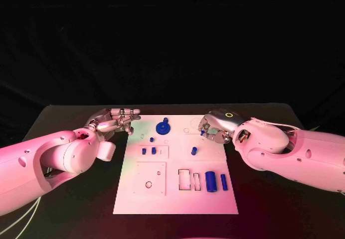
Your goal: Assemble the parts on the task board
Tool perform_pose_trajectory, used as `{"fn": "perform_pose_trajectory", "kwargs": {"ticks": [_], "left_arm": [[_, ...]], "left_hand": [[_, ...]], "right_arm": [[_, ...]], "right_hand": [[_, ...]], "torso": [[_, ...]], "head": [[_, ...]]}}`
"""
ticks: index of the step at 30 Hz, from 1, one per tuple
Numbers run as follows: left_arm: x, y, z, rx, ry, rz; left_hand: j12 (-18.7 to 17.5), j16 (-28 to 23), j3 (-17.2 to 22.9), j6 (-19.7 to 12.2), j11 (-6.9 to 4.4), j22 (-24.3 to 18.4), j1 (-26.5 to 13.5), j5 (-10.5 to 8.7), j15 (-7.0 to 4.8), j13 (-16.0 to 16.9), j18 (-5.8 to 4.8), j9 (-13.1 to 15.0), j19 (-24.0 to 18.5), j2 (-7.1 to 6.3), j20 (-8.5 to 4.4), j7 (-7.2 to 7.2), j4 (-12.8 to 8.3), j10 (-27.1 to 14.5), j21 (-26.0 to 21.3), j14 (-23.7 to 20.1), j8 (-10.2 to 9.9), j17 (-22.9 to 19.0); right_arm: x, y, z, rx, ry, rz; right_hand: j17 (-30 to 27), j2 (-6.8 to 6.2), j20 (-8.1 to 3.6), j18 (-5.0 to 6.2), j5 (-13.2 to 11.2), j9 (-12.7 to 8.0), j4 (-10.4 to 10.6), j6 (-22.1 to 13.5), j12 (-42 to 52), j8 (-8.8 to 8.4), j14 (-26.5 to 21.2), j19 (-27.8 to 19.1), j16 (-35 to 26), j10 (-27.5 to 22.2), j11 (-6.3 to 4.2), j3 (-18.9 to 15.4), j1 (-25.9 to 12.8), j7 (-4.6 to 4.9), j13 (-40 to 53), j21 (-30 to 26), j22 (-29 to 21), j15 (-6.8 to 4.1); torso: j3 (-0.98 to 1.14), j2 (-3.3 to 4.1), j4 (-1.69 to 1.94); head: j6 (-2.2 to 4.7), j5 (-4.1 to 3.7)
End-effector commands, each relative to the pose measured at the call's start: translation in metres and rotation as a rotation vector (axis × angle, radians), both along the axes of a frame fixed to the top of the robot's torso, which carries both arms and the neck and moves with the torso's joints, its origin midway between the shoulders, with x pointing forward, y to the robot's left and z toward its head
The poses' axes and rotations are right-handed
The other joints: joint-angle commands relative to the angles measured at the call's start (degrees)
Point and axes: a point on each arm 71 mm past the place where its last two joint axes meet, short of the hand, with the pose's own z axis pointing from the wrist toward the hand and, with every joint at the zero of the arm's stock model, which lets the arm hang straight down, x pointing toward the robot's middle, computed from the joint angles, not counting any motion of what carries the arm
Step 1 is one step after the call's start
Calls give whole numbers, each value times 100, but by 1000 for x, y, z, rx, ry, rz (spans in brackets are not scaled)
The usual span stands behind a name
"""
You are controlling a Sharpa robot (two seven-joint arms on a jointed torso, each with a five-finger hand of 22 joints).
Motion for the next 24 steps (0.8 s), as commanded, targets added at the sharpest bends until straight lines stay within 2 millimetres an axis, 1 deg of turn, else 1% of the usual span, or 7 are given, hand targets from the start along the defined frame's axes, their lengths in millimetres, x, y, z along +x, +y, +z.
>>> {"fn": "perform_pose_trajectory", "kwargs": {"ticks": [1, 7, 9, 13, 17, 19, 24], "left_arm": [[0, -3, 1, -12, -3, -13], [2, -6, 0, -14, -6, -15], [3, -7, 0, -15, -7, -16], [5, -9, -1, -20, -6, -15], [7, -11, -1, -26, -7, -12], [7, -11, -2, -28, -7, -11], [9, -14, -2, -33, -7, -13]], "left_hand": [[39, 5, 4, -34, -7, 2, 7, -8, 22, 5, 74, -9, 23, 66, 12, -7, -38, -36, 5, -25, -27, -6], [39, 6, 2, -45, -6, -9, 7, -8, 22, 5, 76, -12, 18, 65, 12, -7, -41, -46, -8, -27, -29, -8], [38, 6, 1, -48, -4, -19, 7, -8, 22, 4, 78, -13, 13, 65, 12, -7, -43, -56, -20, -29, -28, -10], [37, 6, -1, -47, -2, -24, 5, -8, 23, 3, 80, -13, 10, 66, 12, -4, -44, -64, -27, -31, -26, -11], [37, 6, -2, -45, 0, -24, 4, -8, 24, 3, 79, -13, 11, 68, 12, -2, -44, -69, -27, -33, -23, -12], [37, 6, -2, -45, 0, -24, 4, -8, 24, 3, 79, -13, 11, 68, 12, -2, -44, -69, -27, -33, -23, -12], [47, 6, -7, -15, 7, -32, -1, -9, 30, 6, 79, -9, 9, 81, 15, 11, -48, -81, -38, -43, 1, -19]], "right_arm": [[-5, 3, 6, 55, -13, 10], [-21, 25, 14, 119, -1, 78], [-28, 37, 16, 141, 5, 117], [-38, 57, 16, 164, 20, 175], [-47, 78, 12, 181, 40, 232], [-51, 86, 8, 186, 51, 253], [-57, 105, -8, 189, 90, 292]], "right_hand": [[2, -19, -4, -96, 8, 8, -3, 35, -30, -25, 308, 51, 36, 41, 6, 45, -25, 9, -10, 28, 902, 6], [9, -39, -4, -99, 24, 8, -17, 30, -38, -30, 309, 57, 46, 40, 6, 87, -53, 9, -13, 43, 912, 6], [6, -46, -4, -99, 31, 8, -24, 27, -42, -33, 309, 58, 45, 38, 7, 101, -60, 11, -13, 45, 914, 6], [16, -54, -3, -101, 38, 8, -27, 25, -45, -36, 311, 62, 54, 38, 9, 118, -80, 14, -14, 53, 919, 7], [17, -60, -2, -99, 42, 8, -28, 23, -48, -38, 311, 58, 56, 37, 11, 127, -98, 15, -15, 44, 918, 9], [15, -60, -2, -99, 44, 8, -29, 23, -48, -38, 311, 59, 55, 38, 11, 130, -101, 15, -15, 47, 919, 9], [24, -61, 3, -101, -60, 13, -44, 30, -55, -39, 313, 64, 70, 46, 10, 170, -184, 10, -14, 55, 929, 11]], "torso": [[-2, -5, 2], [-3, -18, 7], [-1, -25, 12], [-14, -28, 7], [-26, -33, -2], [-31, -39, -3], [-32, -40, -4]], "head": [[19, 43], [16, 165], [1, 241], [-19, 390], [-63, 569], [-86, 632], [-97, 746]]}}
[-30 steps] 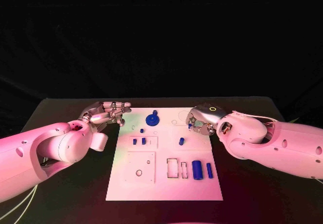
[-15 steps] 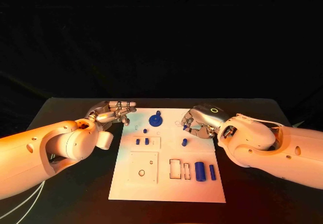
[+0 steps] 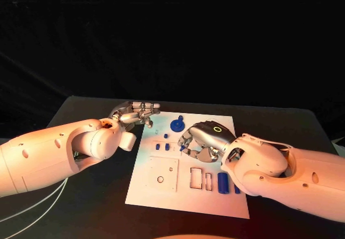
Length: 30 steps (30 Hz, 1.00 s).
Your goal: Assemble the parts on the task board
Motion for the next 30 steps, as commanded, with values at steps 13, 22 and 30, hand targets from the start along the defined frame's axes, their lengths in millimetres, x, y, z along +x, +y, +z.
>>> {"fn": "perform_pose_trajectory", "kwargs": {"ticks": [13, 22, 30], "left_arm": [[2, -13, 1, -34, -6, -34], [2, -14, 1, -35, -3, -38], [3, -13, 0, -33, 0, -38]], "left_hand": [[41, 8, 3, 12, 10, -10, -14, -9, 14, 11, 78, 0, 10, 81, 18, 16, -36, -44, -43, -29, 20, -12], [46, 9, 2, 23, 10, -14, -13, -9, 15, 13, 79, 2, 9, 86, 19, 17, -40, -45, -48, -31, 28, -15], [52, 11, -5, 25, 14, -18, -19, -10, 17, 14, 79, 1, 7, 86, 20, 25, -40, -47, -53, -34, 30, -17]], "right_arm": [[-10, 30, -46, -24, 79, 64], [-10, 32, -53, -56, 96, 62], [-11, 31, -55, -75, 96, 59]], "right_hand": [[6, 11, 3, -101, -61, 7, -19, 26, -37, -43, 313, 24, 26, 42, 11, 48, -80, 12, -5, 32, 934, 11], [11, 10, 4, -102, -69, 7, -22, 24, -39, -45, 314, 28, 30, 41, 12, 53, -96, 14, -6, 39, 938, 12], [13, 10, 5, -103, -83, 7, -26, 21, -41, -47, 315, 28, 34, 39, 14, 58, -120, 15, -6, 40, 939, 14]], "torso": [[0, 0, -11], [-3, 1, -9], [-3, -1, -11]], "head": [[-125, 315], [-173, 390], [-194, 393]]}}
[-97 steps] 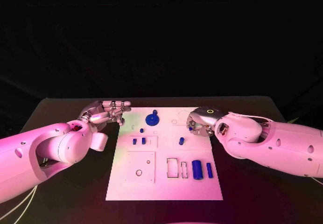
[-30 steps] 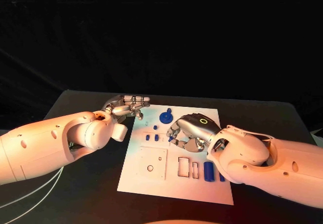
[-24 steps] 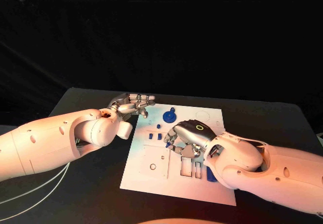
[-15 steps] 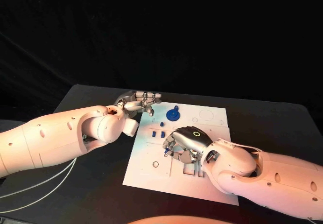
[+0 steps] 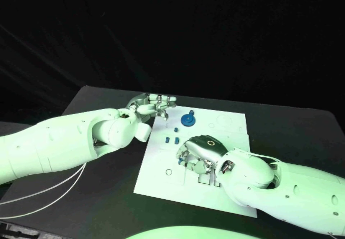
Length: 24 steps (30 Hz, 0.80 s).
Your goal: Assemble the parts on the task board
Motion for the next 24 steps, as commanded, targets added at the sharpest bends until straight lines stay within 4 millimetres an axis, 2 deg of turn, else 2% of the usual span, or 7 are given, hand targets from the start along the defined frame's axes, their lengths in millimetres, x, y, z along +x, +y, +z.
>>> {"fn": "perform_pose_trajectory", "kwargs": {"ticks": [1, 8, 13, 24], "left_arm": [[0, -2, 1, -16, -4, -19], [0, -2, 1, -17, -1, -22], [0, -3, 1, -17, -1, -24], [0, -3, 1, -18, 1, -28]], "left_hand": [[30, 11, -5, 24, -1, -9, -8, -10, 17, 5, 79, 0, 7, 51, 20, 25, -40, -33, -32, -34, 30, -6], [30, 11, -5, 24, -1, -9, -8, -10, 17, 5, 79, 0, 7, 51, 20, 25, -40, -33, -32, -34, 30, -6], [33, 11, -8, 24, 1, -9, -11, -10, 18, 6, 78, -1, 8, 51, 21, 30, -39, -35, -33, -36, 31, -7], [36, 12, -10, 25, 3, -17, -14, -10, 19, 7, 80, -1, 4, 53, 22, 32, -39, -36, -42, -37, 32, -8]], "right_arm": [[-1, 0, -2, -38, -9, 9], [0, 0, -2, -48, -17, 5], [0, 1, -3, -52, -19, 5], [3, 3, -4, -65, -30, -1]], "right_hand": [[5, -14, 5, -102, -36, 5, 7, 21, -18, -26, 315, 29, 36, 39, 14, 26, -53, 15, -7, 17, 942, 14], [9, -14, 6, -103, -47, 6, 3, 21, -19, -26, 316, 31, 40, 39, 14, 29, -67, 15, -7, 21, 944, 15], [16, -15, 6, -106, -52, 6, 1, 20, -20, -27, 317, 36, 46, 39, 14, 29, -72, 14, -7, 34, 949, 15], [23, -17, 6, -109, -59, 7, -3, 21, -19, -27, 318, 44, 52, 41, 13, 31, -82, 13, -6, 50, 955, 15]], "torso": [[-1, -2, 1], [-4, 0, 1], [-3, -1, 3], [-4, -4, 1]], "head": [[-6, -4], [-20, -6], [-50, 25], [-61, 30]]}}
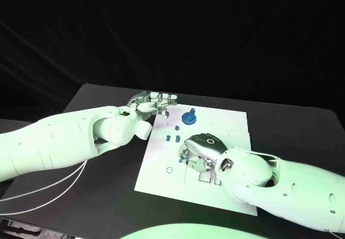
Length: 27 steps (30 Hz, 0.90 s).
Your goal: Assemble the parts on the task board
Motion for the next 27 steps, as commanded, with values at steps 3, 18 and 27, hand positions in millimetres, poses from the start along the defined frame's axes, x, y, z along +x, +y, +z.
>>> {"fn": "perform_pose_trajectory", "kwargs": {"ticks": [3, 18, 27], "left_arm": [[-1, -3, 1, -16, -1, -23], [-1, -4, 1, -16, 5, -30], [-1, -4, 0, -15, 9, -31]], "left_hand": [[36, 12, -10, 25, -2, -14, -14, -10, 19, 8, 80, -2, 2, 53, 22, 33, -39, -30, -45, -37, 32, -9], [38, 12, -12, 27, -1, -17, -17, -10, 21, 9, 81, -2, 1, 55, 23, 35, -39, -32, -48, -38, 34, -10], [40, 12, -14, 32, 1, -30, -20, -10, 23, 9, 84, -1, -7, 59, 24, 37, -38, -36, -65, -41, 37, -12]], "right_arm": [[0, 2, -1, -30, -12, 6], [-3, 7, -6, -60, 16, 35], [-3, 6, -7, -65, 20, 31]], "right_hand": [[6, 6, 7, -109, -29, 6, -3, 21, -19, -27, 318, 44, 30, 42, 13, 31, -59, 13, -6, 29, 952, 15], [-7, -7, 8, -107, -81, 11, -21, 25, -18, -27, 316, 42, 27, 48, 12, 28, -117, 11, -4, 19, 953, 15], [-17, -36, 12, -102, -79, 6, -25, -5, -34, -46, 313, 31, 24, 20, 22, 10, -195, 20, -8, -7, 947, 21]], "torso": [[-2, -2, 0], [-4, -1, 2], [-3, -3, -2]], "head": [[0, 3], [-23, 28], [-33, 32]]}}
